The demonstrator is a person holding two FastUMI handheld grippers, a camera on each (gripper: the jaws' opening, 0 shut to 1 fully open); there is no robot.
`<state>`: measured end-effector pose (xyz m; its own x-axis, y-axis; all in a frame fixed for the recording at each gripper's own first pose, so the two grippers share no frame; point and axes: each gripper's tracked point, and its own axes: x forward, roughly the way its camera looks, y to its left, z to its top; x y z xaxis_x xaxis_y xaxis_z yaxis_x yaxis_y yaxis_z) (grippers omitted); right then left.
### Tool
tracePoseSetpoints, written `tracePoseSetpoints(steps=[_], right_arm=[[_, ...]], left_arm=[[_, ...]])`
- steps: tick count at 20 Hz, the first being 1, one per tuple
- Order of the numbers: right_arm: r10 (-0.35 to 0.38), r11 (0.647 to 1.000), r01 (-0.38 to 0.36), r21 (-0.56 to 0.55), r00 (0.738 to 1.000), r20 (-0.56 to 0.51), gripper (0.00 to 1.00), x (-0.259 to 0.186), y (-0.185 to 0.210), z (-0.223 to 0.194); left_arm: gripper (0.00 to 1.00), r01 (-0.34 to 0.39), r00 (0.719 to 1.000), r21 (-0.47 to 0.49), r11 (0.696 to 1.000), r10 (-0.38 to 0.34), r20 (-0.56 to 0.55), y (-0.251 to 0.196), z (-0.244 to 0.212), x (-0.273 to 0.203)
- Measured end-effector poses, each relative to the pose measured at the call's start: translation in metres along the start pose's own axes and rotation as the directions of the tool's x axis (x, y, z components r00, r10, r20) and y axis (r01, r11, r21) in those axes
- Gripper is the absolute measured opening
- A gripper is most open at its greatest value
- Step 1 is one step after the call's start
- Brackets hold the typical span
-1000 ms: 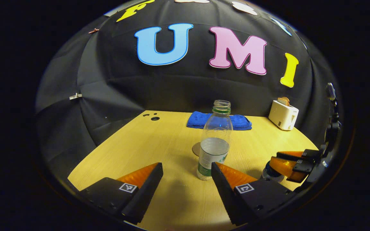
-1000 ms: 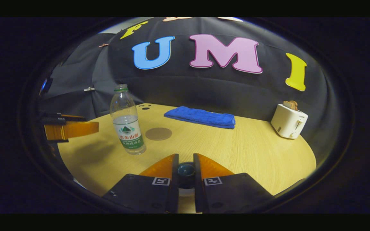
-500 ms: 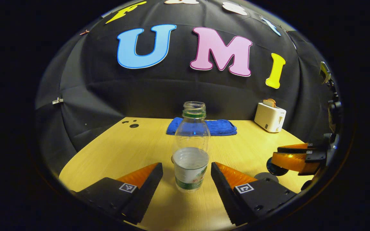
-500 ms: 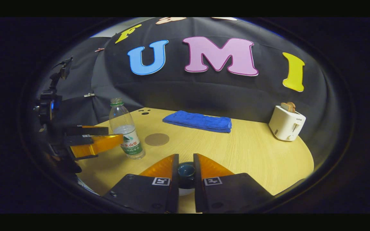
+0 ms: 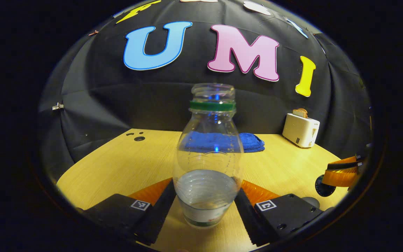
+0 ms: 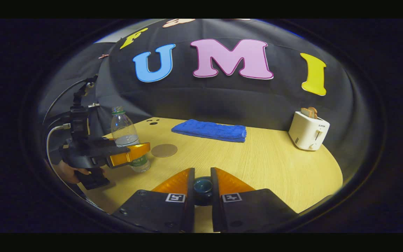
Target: Open the teacup lid with one hand, grasp the water bottle and pour water into the teacup with the other hand; after pouring, place the water bottle on the coaster and then close the teacup lid.
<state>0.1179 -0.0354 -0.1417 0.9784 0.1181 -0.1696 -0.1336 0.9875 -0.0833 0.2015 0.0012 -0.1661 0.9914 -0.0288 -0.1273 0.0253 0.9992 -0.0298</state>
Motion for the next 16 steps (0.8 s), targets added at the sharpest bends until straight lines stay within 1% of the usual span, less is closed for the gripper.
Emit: tracePoseSetpoints(steps=[1,2,3,4,5,6,7,8,9,10,11,12,13,14,15,16], right_arm=[[-0.004,1.000,0.004,0.005,1.000,0.001,0.20,0.001,-0.001,-0.002],[-0.007,1.000,0.007,0.011,1.000,0.002,0.19,0.002,-0.003,-0.004],[-0.007,1.000,0.007,0.021,1.000,0.001,0.19,0.003,-0.003,-0.005],[-0.008,1.000,0.008,0.030,1.000,-0.004,0.19,0.003,-0.004,-0.008],[-0.009,0.999,0.009,0.039,1.000,-0.008,0.19,0.003,-0.006,-0.010],[-0.012,0.999,0.013,0.039,1.000,-0.007,0.19,0.003,-0.008,-0.009],[-0.016,0.999,0.016,0.039,1.000,-0.005,0.23,0.002,-0.010,-0.008],[-0.020,0.999,0.020,0.044,1.000,-0.006,0.19,0.000,-0.013,-0.007],[-0.022,0.998,0.022,0.055,1.000,-0.008,0.19,-0.001,-0.016,-0.008],[-0.027,0.998,0.027,0.062,1.000,-0.008,0.19,-0.002,-0.019,-0.007],[-0.033,0.997,0.034,0.063,0.999,-0.008,0.28,-0.003,-0.022,-0.007],[-0.042,0.997,0.043,0.064,0.999,-0.007,0.23,-0.004,-0.026,-0.007],[-0.050,0.996,0.050,0.068,0.999,-0.006,0.23,-0.005,-0.030,-0.007],[-0.055,0.996,0.056,0.074,0.998,-0.010,0.19,-0.005,-0.033,-0.009],[-0.060,0.995,0.061,0.081,0.998,-0.019,0.28,-0.008,-0.037,-0.013],[-0.064,0.994,0.066,0.088,0.998,-0.023,0.23,-0.009,-0.040,-0.015]], left_arm=[[0.90,0.006,1.000,0.004,1.000,-0.006,-0.001,-0.002,-0.002,0.002],[0.89,0.004,1.000,0.018,1.000,-0.004,0.001,-0.002,0.000,0.003],[0.81,0.005,1.000,0.029,1.000,-0.005,-0.005,-0.001,-0.002,0.003],[0.80,0.010,1.000,0.042,0.999,-0.010,-0.002,-0.002,0.000,0.004],[0.77,-0.006,1.000,0.101,0.995,0.006,0.001,0.001,0.000,0.000],[0.76,-0.010,1.000,0.155,0.988,0.009,0.006,0.000,0.004,-0.003],[0.76,-0.014,1.000,0.246,0.969,0.010,0.017,0.001,0.009,-0.006],[0.76,-0.011,1.000,0.342,0.940,0.003,0.025,0.000,0.013,-0.011],[0.76,-0.005,1.000,0.413,0.911,-0.005,0.023,-0.003,0.014,-0.014],[0.75,0.000,1.000,0.459,0.888,-0.009,0.016,-0.005,0.014,-0.018],[0.75,0.009,1.000,0.513,0.858,-0.010,0.000,-0.007,0.012,-0.021],[0.75,0.013,1.000,0.558,0.830,-0.008,-0.011,-0.007,0.008,-0.024],[0.76,0.010,1.000,0.619,0.785,-0.006,-0.008,-0.008,0.008,-0.026],[0.75,0.008,1.000,0.683,0.730,-0.007,-0.005,-0.009,0.010,-0.026],[0.75,0.020,1.000,0.753,0.658,-0.017,-0.011,-0.012,0.005,-0.026],[0.75,0.032,0.999,0.792,0.609,-0.030,-0.017,-0.015,0.002,-0.026]])
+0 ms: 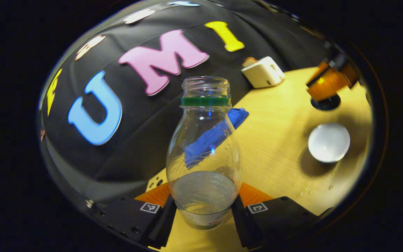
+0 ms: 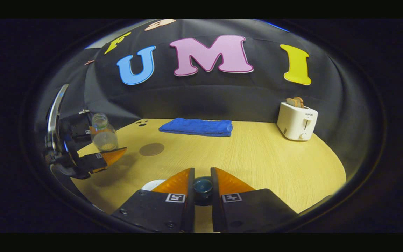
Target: Open the teacup lid with one hand, grasp the water bottle and pour water into the teacup with the other hand; after pouring, place the water bottle on the coaster and then close the teacup lid.
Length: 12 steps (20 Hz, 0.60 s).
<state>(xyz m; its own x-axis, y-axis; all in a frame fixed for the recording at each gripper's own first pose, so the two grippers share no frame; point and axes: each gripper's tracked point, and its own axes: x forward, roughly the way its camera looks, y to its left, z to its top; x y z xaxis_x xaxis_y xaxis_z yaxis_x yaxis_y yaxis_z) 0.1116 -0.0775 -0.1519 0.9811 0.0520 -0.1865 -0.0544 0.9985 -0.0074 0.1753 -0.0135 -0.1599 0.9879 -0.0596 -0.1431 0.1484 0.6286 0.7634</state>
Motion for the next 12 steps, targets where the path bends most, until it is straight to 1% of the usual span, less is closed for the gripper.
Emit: tracePoseSetpoints(steps=[1,4,5,6,7,8,9,12], right_arm=[[-0.005,1.000,0.005,0.005,1.000,-0.004,0.23,0.000,-0.003,-0.002],[-0.021,1.000,0.021,0.012,1.000,-0.013,0.23,-0.004,-0.011,-0.009],[-0.023,1.000,0.023,0.012,1.000,-0.016,0.19,-0.004,-0.013,-0.012],[-0.028,1.000,0.029,0.011,0.999,-0.023,0.23,-0.003,-0.015,-0.014],[-0.032,0.999,0.032,0.012,0.999,-0.029,0.19,-0.004,-0.017,-0.017],[-0.035,0.999,0.036,0.017,0.999,-0.031,0.23,-0.003,-0.018,-0.018],[-0.037,0.999,0.038,0.025,0.999,-0.032,0.19,-0.003,-0.019,-0.019],[-0.041,0.999,0.042,0.034,0.999,-0.029,0.19,-0.002,-0.020,-0.019]], left_arm=[[0.75,0.009,1.000,0.081,0.997,-0.010,0.011,-0.006,0.002,0.001],[0.75,0.039,0.999,0.210,0.977,-0.045,0.023,-0.025,0.005,0.002],[0.75,0.048,0.998,0.238,0.970,-0.055,0.021,-0.028,0.005,0.003],[0.75,0.060,0.998,0.276,0.959,-0.065,0.010,-0.033,0.003,0.004],[0.75,0.068,0.997,0.322,0.944,-0.073,0.002,-0.035,0.002,0.006],[0.75,0.071,0.997,0.371,0.926,-0.076,0.000,-0.038,0.003,0.009],[0.75,0.069,0.997,0.413,0.908,-0.077,0.002,-0.040,0.002,0.012],[0.75,0.066,0.997,0.500,0.864,-0.081,0.007,-0.043,0.005,0.016]])
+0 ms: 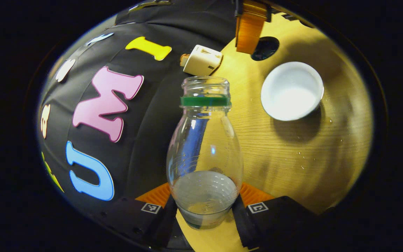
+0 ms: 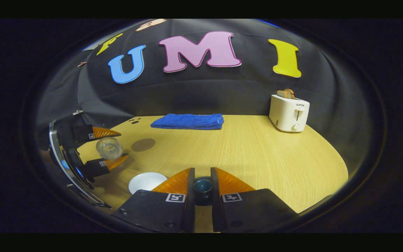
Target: Open the teacup lid with one hand, grasp the water bottle and pour water into the teacup with the other hand; after pouring, place the water bottle on the coaster and then close the teacup lid.
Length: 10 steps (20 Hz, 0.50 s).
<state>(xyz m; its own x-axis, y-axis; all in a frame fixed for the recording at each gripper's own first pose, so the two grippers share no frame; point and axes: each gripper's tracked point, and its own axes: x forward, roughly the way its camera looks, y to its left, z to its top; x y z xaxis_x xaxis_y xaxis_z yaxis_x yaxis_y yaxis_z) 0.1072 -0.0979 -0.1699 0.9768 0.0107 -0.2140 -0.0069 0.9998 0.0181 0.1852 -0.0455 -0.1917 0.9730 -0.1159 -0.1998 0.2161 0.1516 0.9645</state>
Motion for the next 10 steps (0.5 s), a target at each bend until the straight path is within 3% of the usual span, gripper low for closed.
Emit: tracePoseSetpoints(steps=[1,2,3,5,10], right_arm=[[0.000,1.000,0.000,-0.002,1.000,0.000,0.23,0.000,-0.001,-0.001],[0.001,1.000,-0.001,-0.003,1.000,-0.001,0.19,0.000,-0.001,-0.002],[0.003,1.000,-0.003,-0.004,1.000,-0.005,0.23,0.001,-0.001,-0.004],[0.006,1.000,-0.006,-0.006,1.000,-0.011,0.19,0.001,-0.002,-0.005],[0.014,1.000,-0.014,-0.004,1.000,-0.015,0.19,0.000,-0.004,-0.012]], left_arm=[[0.75,-0.004,1.000,0.035,0.999,0.004,0.005,0.002,0.001,0.001],[0.75,-0.006,1.000,0.080,0.997,0.005,0.009,0.004,0.004,0.002],[0.75,-0.012,1.000,0.120,0.993,0.011,0.014,0.006,0.005,0.002],[0.75,-0.021,1.000,0.173,0.985,0.017,0.024,0.007,0.010,0.004],[0.75,-0.069,0.997,0.314,0.947,0.052,0.062,0.013,0.027,0.010]])
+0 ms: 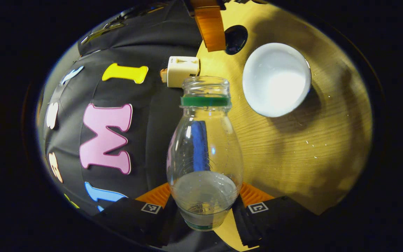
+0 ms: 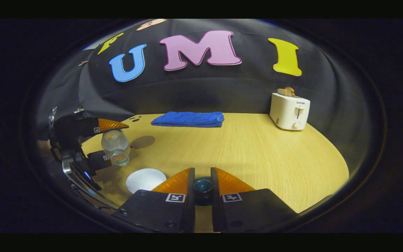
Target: Open the teacup lid with one hand, grasp the water bottle and pour water into the teacup with the other hand; after pouring, place the water bottle on the coaster and then close the teacup lid.
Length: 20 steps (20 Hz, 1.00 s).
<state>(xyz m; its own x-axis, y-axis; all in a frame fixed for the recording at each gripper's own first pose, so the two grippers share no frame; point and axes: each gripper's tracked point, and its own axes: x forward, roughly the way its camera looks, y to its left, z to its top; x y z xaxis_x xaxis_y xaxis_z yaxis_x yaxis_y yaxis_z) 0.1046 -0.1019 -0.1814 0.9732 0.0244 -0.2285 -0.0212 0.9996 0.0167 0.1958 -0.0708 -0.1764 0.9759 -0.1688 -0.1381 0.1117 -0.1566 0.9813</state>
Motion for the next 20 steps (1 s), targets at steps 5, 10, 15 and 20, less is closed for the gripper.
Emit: tracePoseSetpoints(steps=[5,10,15,20], right_arm=[[-0.002,1.000,0.002,0.010,1.000,0.007,0.19,-0.002,-0.003,0.000],[-0.009,1.000,0.009,0.024,1.000,0.007,0.19,-0.005,-0.007,-0.005],[-0.016,0.999,0.016,0.031,1.000,-0.001,0.23,-0.009,-0.010,-0.011],[-0.017,0.999,0.018,0.034,1.000,-0.016,0.23,-0.009,-0.009,-0.015]], left_arm=[[0.75,-0.010,0.999,0.114,0.993,0.004,0.052,0.000,0.008,0.007],[0.75,-0.030,0.994,0.209,0.977,0.006,0.112,0.001,0.020,0.014],[0.75,-0.040,0.989,0.271,0.962,0.000,0.145,0.004,0.023,0.017],[0.75,-0.055,0.986,0.306,0.950,0.003,0.167,0.006,0.025,0.019]])
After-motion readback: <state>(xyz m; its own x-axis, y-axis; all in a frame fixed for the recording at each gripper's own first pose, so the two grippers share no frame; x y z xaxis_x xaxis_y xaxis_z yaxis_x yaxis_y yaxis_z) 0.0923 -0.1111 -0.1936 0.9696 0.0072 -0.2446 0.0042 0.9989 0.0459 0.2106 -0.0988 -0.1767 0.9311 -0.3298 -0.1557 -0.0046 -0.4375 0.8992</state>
